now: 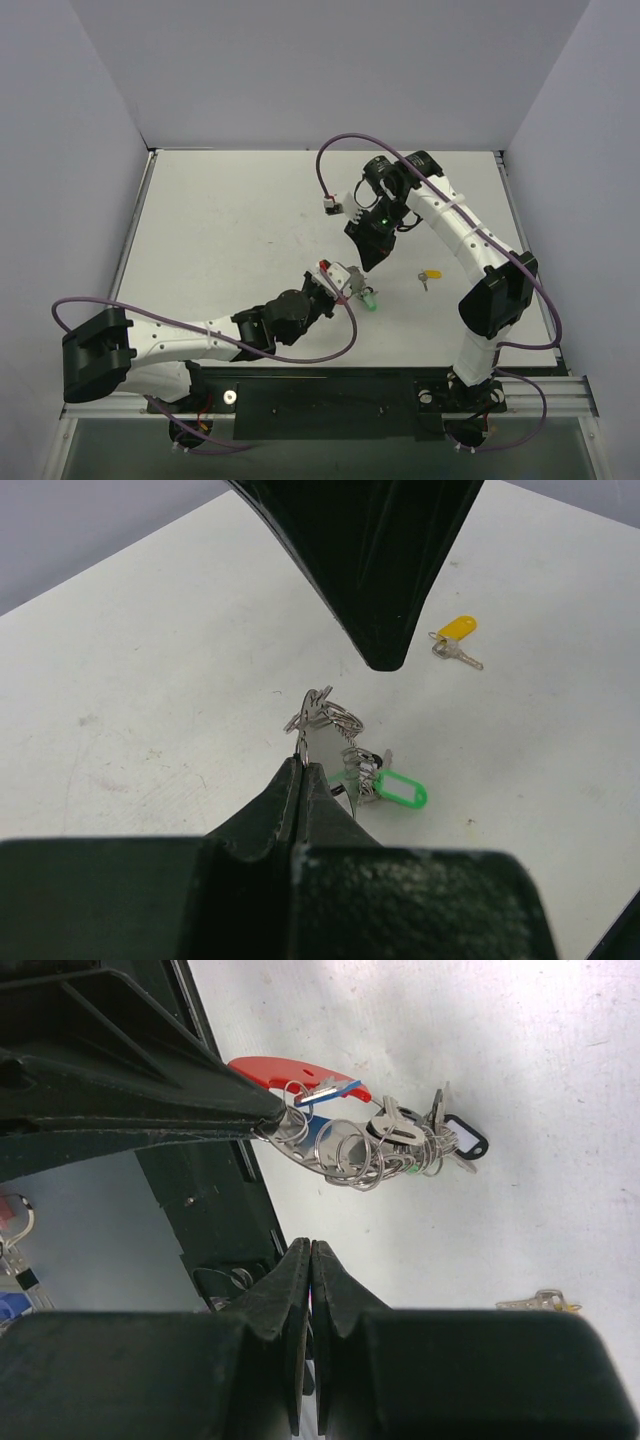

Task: Put the keys on the keyring

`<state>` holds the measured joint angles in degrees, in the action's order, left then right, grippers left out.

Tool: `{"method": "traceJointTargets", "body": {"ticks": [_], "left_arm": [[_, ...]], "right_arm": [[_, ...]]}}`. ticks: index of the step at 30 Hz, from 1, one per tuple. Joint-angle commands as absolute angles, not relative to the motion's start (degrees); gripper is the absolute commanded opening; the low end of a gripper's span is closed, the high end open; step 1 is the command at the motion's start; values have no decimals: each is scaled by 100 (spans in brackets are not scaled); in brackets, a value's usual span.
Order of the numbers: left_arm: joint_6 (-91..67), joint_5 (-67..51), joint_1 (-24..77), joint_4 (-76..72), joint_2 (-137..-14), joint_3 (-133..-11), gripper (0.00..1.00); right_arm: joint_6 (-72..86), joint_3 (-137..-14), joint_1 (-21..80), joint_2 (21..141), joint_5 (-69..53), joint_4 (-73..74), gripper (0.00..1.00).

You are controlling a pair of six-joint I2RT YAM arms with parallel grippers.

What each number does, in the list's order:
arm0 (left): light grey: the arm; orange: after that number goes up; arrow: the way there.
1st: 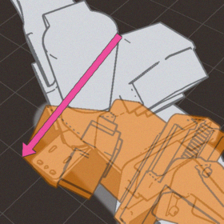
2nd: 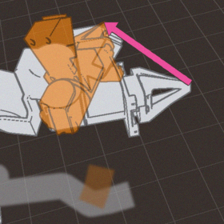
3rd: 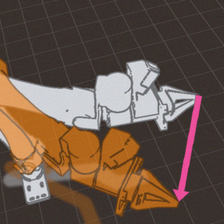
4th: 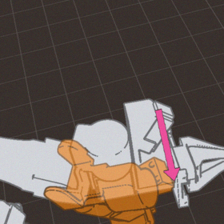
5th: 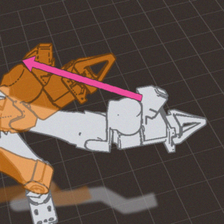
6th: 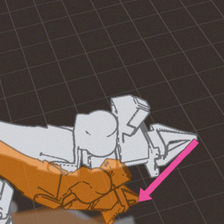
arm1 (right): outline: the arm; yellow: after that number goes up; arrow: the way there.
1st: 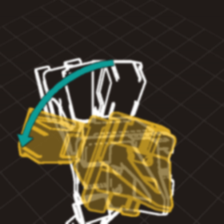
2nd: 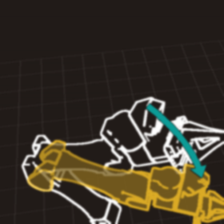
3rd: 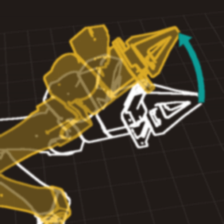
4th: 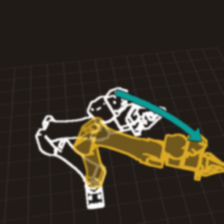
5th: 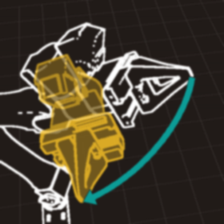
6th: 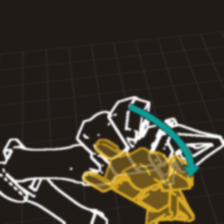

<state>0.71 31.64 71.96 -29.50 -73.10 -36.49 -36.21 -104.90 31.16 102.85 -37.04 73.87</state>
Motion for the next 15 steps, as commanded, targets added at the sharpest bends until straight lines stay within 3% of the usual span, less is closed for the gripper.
{"method": "traceJointTargets", "body": {"ticks": [1, 6, 8, 10, 11, 13, 15], "left_arm": [[325, 3155, 7216, -3630, -6953, -3578, 0], [378, 2884, 7146, -3709, -6794, -3367, 0], [404, 2508, 7023, -3692, -6619, -3209, 0], [343, 2060, 6812, -3543, -6399, -3051, 0], [325, 1891, 6638, -3481, -6207, -2998, 0], [247, 1295, 6374, -3314, -5943, -2874, 0], [115, 890, 6110, -3147, -5688, -2786, 0]], "right_arm": [[-3700, -10336, 3094, 10055, -3981, 7603, 0], [-4059, -10318, 2980, 10046, -4296, 7786, 0], [-4778, -10266, 2761, 9924, -4631, 8006, 5], [-5552, -10056, 2638, 9774, -4728, 8016, 13], [-6033, -10002, 2611, 9634, -4746, 8007, 35], [-6780, -9766, 2558, 9405, -4816, 7981, 49], [-7614, -9449, 2566, 9168, -4973, 7928, 56]]}}
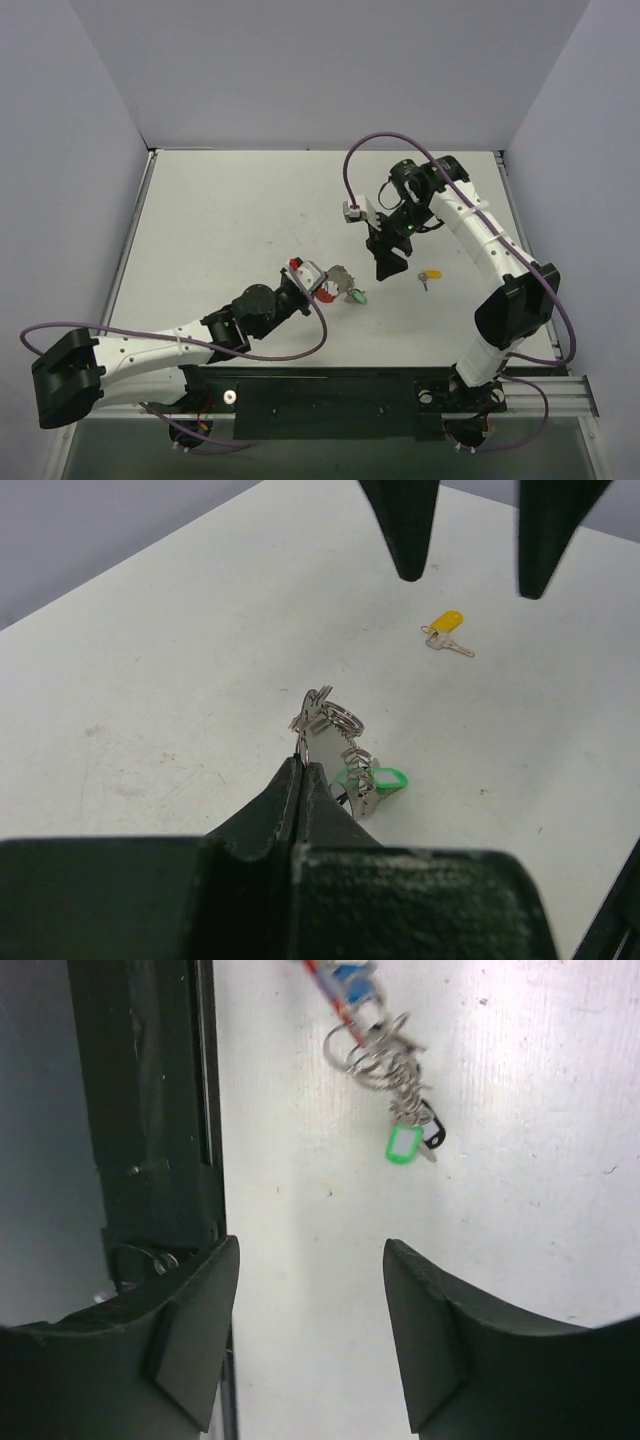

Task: Put the keys on the keyring

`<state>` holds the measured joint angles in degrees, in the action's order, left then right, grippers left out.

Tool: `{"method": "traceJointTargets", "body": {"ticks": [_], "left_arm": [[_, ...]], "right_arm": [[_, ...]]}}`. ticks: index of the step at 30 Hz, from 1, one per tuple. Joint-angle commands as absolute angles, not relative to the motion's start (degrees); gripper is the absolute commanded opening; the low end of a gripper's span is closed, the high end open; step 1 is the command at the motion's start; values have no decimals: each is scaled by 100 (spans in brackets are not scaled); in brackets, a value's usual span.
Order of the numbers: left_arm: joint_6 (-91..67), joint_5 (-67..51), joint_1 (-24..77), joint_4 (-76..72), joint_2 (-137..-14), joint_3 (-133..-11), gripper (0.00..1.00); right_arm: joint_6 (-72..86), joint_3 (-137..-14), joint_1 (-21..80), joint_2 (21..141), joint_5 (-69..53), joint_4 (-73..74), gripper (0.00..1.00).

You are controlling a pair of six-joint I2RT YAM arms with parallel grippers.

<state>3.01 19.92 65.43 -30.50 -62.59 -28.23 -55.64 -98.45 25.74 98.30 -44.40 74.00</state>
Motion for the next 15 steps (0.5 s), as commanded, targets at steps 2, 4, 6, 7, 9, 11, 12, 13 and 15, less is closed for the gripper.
{"method": "traceJointTargets", "body": {"ticks": [2, 4, 6, 7, 9, 11, 12, 13, 15], "left_arm": [[62, 539, 5899, -3085, -5486, -2699, 0], [53, 248, 5749, -3103, -5336, -2584, 0], [35, 2, 5600, -3024, -5248, -2540, 0], [35, -165, 5573, -3015, -5177, -2514, 0], [35, -264, 5493, -2884, -5089, -2540, 0], [-245, -290, 5353, -2707, -5028, -2619, 0], [-316, -255, 5326, -2629, -4993, -2637, 0], [-508, -211, 5265, -2602, -4983, -2680, 0], [-850, -62, 5221, -2514, -4983, -2742, 0]], "right_arm": [[-8400, -9054, 2566, 8957, -5297, 7779, 59], [-9086, -8746, 2593, 8859, -5605, 7656, 60], [-9456, -8666, 2637, 8912, -5861, 7620, 58], [-9561, -8692, 2663, 9008, -5932, 7620, 58], [-9519, -8893, 2724, 9166, -5968, 7611, 55], [-9335, -9070, 2795, 9263, -5977, 7603, 51], [-9290, -9114, 2873, 9272, -5968, 7603, 49], [-9212, -9114, 2918, 9264, -5950, 7576, 49], [-8653, -9088, 3102, 9237, -5697, 7261, 47]]}}
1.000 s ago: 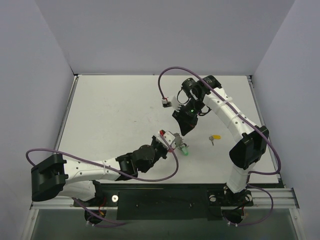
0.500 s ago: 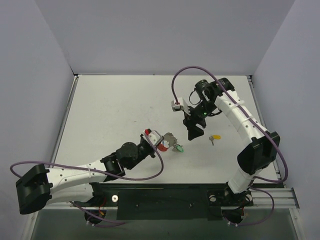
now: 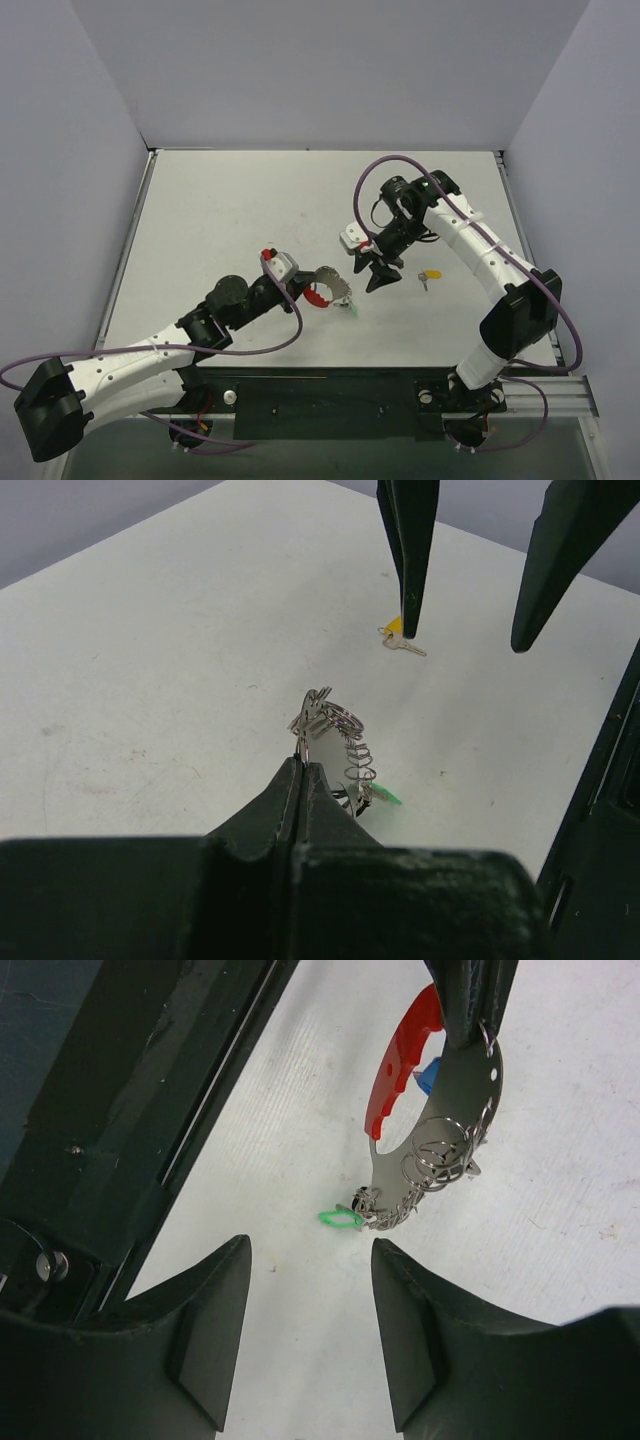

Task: Put the keys on the keyring

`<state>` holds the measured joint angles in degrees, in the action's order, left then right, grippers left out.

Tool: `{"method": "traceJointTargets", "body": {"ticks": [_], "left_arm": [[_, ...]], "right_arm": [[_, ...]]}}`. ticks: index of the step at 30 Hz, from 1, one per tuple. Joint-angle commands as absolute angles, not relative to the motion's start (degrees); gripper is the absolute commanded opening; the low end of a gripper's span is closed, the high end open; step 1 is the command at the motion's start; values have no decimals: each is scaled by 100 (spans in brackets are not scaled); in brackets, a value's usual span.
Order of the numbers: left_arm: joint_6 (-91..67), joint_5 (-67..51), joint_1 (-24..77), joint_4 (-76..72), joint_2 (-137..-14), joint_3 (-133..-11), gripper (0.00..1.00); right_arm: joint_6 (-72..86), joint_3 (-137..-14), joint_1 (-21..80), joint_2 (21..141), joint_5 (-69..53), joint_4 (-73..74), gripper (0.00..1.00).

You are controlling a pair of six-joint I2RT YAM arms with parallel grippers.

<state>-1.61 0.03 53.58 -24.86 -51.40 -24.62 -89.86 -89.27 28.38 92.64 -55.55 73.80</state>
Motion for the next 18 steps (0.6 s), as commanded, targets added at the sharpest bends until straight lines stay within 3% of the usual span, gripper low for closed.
{"method": "traceJointTargets", "body": {"ticks": [1, 5, 7, 18], "left_arm": [[-1000, 86, 5203, -2444, -4992, -2803, 0], [-1922, 509, 5186, -2154, -5097, -3032, 0], [-2379, 729, 5186, -1961, -5150, -3154, 0], [-3797, 1319, 5133, -1661, -5212, -3392, 0]], "right_arm": [[-8327, -9062, 3233, 9203, -5582, 6877, 46], [-5973, -8913, 3638, 9009, -4607, 5392, 45], [-5505, -8868, 3709, 8965, -4378, 5038, 43], [-4720, -8815, 4052, 8965, -3753, 4386, 43]]}}
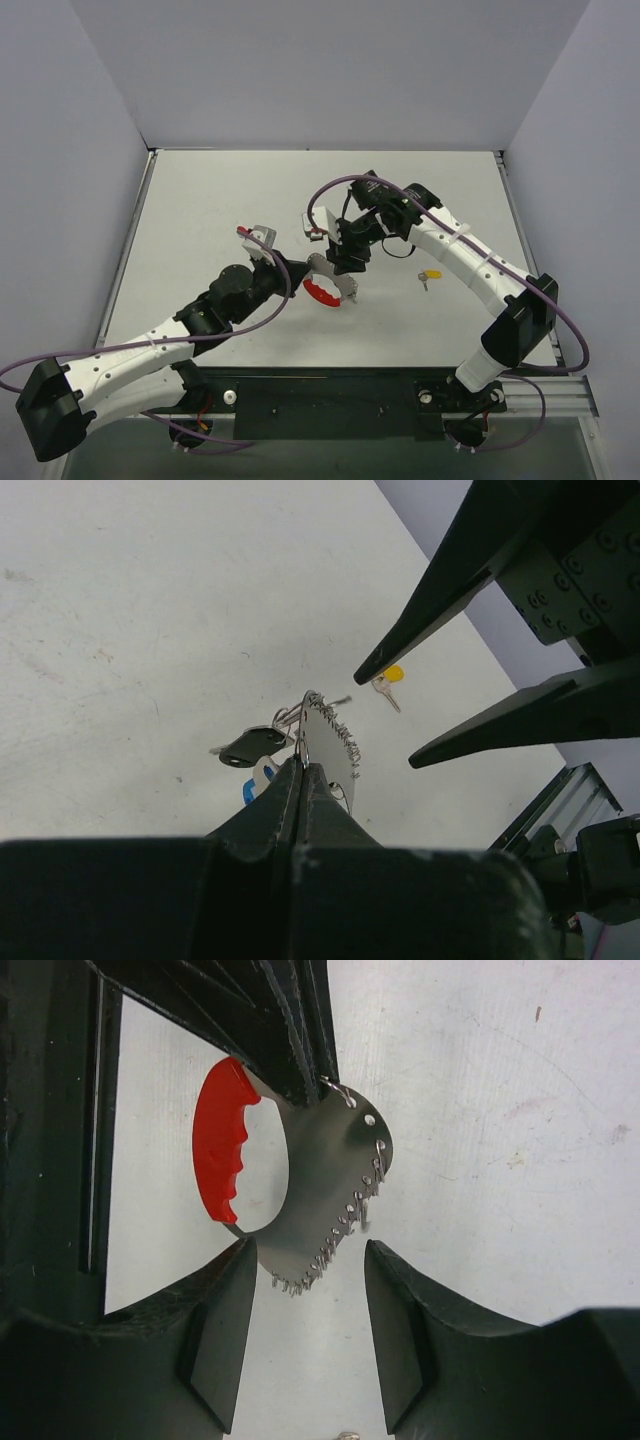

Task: Put the keys on the keyring

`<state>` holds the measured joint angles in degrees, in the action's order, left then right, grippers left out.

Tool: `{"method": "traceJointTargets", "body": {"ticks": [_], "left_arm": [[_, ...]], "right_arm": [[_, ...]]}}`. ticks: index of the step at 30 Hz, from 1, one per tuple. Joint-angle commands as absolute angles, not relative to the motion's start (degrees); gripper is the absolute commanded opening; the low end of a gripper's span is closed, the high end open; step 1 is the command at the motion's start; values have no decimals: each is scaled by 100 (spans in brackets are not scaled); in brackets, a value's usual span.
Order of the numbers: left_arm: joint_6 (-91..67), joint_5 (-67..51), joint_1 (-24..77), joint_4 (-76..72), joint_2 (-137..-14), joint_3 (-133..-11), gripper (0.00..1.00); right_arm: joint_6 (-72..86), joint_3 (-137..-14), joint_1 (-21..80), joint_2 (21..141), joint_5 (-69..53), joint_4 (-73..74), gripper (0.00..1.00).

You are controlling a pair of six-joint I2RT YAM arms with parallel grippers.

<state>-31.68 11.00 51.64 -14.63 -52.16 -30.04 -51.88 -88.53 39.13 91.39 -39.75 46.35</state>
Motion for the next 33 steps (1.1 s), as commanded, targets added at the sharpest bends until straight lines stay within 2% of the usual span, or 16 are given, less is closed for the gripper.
{"method": "traceJointTargets", "body": {"ticks": [1, 10, 15, 17, 22, 27, 30, 33], "left_arm": [[-3823, 1310, 5133, -1679, -5203, -3393, 0], [-3771, 1047, 5115, -1793, -5238, -3331, 0], [-3437, 520, 4993, -1880, -5142, -3156, 0], [-3323, 292, 4905, -1995, -5089, -3024, 0], [-2052, -518, 4808, -2382, -4931, -2681, 0], [-1013, -1439, 4597, -2680, -4536, -2356, 0], [-109, -2054, 4439, -2313, -4377, -2496, 0], [578, -2381, 4316, -1672, -4333, -2829, 0]], "right_arm": [[-4702, -8807, 4052, 8991, -3753, 4368, 43], [-4535, -8868, 4008, 9088, -3832, 4324, 43], [-4675, -8781, 3429, 9053, -5086, 4569, 47], [-4982, -8693, 3401, 8983, -5159, 4719, 47], [-5395, -8710, 3305, 8737, -5291, 5220, 48], [-5895, -8360, 2787, 8456, -5502, 5826, 48], [-6406, -7860, 2689, 8254, -5729, 6099, 51], [-7606, -7463, 2689, 8226, -6028, 6572, 54]]}}
